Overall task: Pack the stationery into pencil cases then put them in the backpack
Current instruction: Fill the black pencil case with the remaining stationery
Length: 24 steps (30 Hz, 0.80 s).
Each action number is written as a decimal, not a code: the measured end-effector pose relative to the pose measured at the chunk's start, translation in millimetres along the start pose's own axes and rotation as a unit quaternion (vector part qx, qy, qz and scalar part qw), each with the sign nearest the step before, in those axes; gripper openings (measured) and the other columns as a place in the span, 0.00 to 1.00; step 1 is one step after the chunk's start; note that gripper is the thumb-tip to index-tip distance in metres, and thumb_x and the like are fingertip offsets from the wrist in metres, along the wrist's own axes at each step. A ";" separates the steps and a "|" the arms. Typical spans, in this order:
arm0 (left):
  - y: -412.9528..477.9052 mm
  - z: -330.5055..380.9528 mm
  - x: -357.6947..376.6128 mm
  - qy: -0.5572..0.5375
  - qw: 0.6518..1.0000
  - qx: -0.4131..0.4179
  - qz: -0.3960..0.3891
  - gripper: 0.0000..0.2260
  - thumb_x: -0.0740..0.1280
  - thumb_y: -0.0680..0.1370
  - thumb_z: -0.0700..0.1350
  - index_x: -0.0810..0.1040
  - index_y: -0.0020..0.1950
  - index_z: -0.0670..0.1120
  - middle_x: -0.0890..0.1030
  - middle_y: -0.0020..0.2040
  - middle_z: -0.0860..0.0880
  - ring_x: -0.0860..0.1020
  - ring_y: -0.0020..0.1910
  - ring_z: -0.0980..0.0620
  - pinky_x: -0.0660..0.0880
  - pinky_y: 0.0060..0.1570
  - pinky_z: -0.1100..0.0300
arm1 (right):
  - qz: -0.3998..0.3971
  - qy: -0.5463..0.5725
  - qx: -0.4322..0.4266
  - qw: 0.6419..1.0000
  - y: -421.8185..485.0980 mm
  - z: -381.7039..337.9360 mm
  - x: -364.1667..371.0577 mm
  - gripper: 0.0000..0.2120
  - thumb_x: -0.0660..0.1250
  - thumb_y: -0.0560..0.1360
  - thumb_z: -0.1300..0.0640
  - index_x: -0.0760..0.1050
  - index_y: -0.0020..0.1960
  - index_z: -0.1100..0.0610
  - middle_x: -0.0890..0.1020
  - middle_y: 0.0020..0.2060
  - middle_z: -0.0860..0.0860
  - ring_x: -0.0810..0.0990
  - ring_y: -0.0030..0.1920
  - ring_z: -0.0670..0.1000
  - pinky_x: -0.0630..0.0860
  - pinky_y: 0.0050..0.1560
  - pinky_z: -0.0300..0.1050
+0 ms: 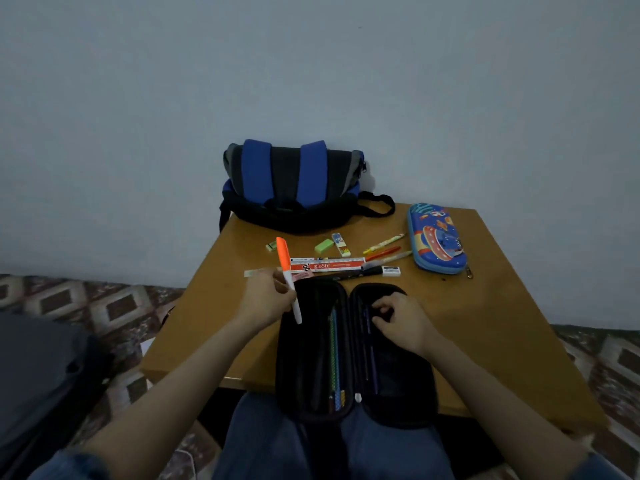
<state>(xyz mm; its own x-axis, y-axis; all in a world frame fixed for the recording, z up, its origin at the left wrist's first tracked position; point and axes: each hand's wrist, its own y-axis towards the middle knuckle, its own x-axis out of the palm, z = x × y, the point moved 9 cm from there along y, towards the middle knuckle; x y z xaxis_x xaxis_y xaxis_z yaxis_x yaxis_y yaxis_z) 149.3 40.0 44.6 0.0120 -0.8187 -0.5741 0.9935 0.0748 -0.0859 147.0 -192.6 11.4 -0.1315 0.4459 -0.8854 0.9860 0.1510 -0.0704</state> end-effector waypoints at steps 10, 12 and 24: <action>-34.0 -23.5 52.1 0.042 0.993 -0.028 -0.109 0.07 0.68 0.76 0.41 0.70 0.44 0.47 0.79 0.33 0.51 0.77 0.31 0.58 0.76 0.38 0.62 | 0.020 -0.038 0.001 0.999 4.4 -2.1 2.9 0.15 0.66 0.75 0.54 0.75 0.60 0.57 0.76 0.54 0.53 0.76 0.53 0.50 0.67 0.44 0.36; -36.8 -22.6 54.9 0.051 0.991 -0.029 -0.118 0.08 0.68 0.76 0.41 0.69 0.42 0.49 0.79 0.34 0.50 0.77 0.30 0.59 0.76 0.36 0.64 | 0.025 -0.037 -0.001 0.999 3.7 -1.4 2.5 0.15 0.66 0.75 0.54 0.75 0.60 0.57 0.76 0.54 0.53 0.76 0.53 0.49 0.67 0.44 0.35; -51.1 -25.7 61.7 0.052 0.987 -0.063 -0.137 0.12 0.65 0.77 0.49 0.74 0.37 0.44 0.79 0.34 0.49 0.76 0.21 0.58 0.73 0.26 0.68 | 0.037 -0.035 -0.013 0.999 1.2 -4.2 0.7 0.16 0.66 0.74 0.55 0.75 0.60 0.57 0.76 0.55 0.52 0.76 0.55 0.48 0.71 0.49 0.37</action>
<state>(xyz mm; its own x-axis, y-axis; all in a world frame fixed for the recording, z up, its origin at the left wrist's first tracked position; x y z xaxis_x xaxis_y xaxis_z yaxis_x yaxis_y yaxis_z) 96.5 0.3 -7.3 -0.2732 -0.7557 -0.5952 0.9359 -0.0657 -0.3462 147.7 -188.5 12.6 -0.0499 0.3942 -0.9177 0.9898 0.1425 0.0073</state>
